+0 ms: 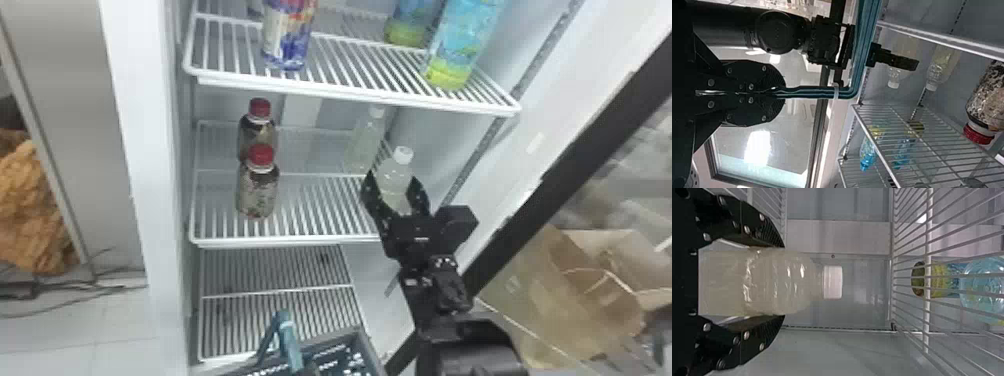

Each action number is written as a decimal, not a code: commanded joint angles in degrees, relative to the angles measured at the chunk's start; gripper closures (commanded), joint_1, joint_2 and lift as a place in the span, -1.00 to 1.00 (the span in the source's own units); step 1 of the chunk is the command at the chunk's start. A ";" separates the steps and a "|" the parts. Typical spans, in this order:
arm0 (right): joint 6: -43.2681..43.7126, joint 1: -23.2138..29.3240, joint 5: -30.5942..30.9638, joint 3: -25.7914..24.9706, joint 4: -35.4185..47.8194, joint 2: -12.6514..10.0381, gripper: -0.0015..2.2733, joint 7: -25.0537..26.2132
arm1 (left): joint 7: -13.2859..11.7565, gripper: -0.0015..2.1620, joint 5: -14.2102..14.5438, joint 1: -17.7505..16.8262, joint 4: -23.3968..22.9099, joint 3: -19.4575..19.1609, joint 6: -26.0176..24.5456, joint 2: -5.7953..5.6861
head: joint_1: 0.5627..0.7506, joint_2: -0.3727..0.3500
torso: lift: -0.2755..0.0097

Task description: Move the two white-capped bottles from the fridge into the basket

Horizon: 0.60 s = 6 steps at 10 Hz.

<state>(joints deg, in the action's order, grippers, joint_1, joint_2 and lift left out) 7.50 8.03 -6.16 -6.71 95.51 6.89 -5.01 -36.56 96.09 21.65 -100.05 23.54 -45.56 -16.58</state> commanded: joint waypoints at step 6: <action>0.24 1.95 -1.95 -0.03 4.26 0.05 -0.42 0.26 | 0.00 0.04 0.00 0.14 0.00 -0.11 0.14 0.06 | 0.41 -0.94 | -0.89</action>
<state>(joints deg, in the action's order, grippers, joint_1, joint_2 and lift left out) 7.63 9.98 -8.11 -6.78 99.66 6.93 -4.79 -36.56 96.09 21.72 -100.05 23.51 -45.42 -16.53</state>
